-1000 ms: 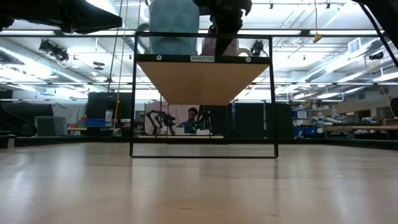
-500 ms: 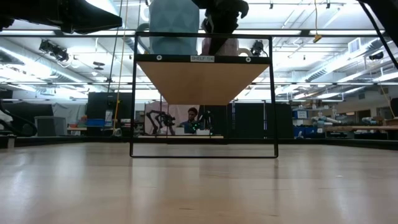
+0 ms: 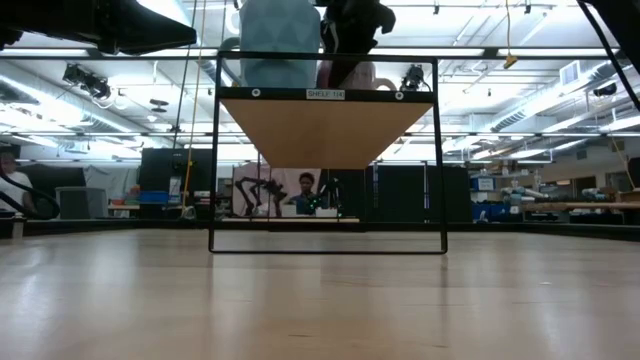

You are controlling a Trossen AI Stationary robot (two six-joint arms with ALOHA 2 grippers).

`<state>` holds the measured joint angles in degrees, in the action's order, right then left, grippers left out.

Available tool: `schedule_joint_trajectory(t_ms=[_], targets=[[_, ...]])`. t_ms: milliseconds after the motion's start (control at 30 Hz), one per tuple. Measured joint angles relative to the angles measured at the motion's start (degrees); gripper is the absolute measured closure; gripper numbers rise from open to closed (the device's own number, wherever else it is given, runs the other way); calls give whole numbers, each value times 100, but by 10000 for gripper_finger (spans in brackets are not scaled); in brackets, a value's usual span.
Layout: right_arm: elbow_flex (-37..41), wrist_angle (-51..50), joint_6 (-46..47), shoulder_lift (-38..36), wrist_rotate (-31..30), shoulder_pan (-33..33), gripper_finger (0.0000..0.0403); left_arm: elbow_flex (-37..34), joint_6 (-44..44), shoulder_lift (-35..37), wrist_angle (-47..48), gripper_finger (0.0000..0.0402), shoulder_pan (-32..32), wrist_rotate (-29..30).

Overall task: Place coffee mugs
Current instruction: Put the light violet and white mug on the shelf aligned with the yellow mug

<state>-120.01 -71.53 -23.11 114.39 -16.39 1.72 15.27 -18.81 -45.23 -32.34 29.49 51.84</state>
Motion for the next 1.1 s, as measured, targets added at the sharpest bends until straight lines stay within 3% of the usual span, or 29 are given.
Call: schedule_joint_trajectory(t_ms=[733,933,1100], targets=[[0,103,-152,0,-436,-85,178,-1,1,0,2,258,1,-1],[0,99,-125,-5,-932,-275,178,0,-31,0,0,258,0,0],[0,27,76,-110,-950,-356,178,-2,-33,-2,2,258,-1,1]])
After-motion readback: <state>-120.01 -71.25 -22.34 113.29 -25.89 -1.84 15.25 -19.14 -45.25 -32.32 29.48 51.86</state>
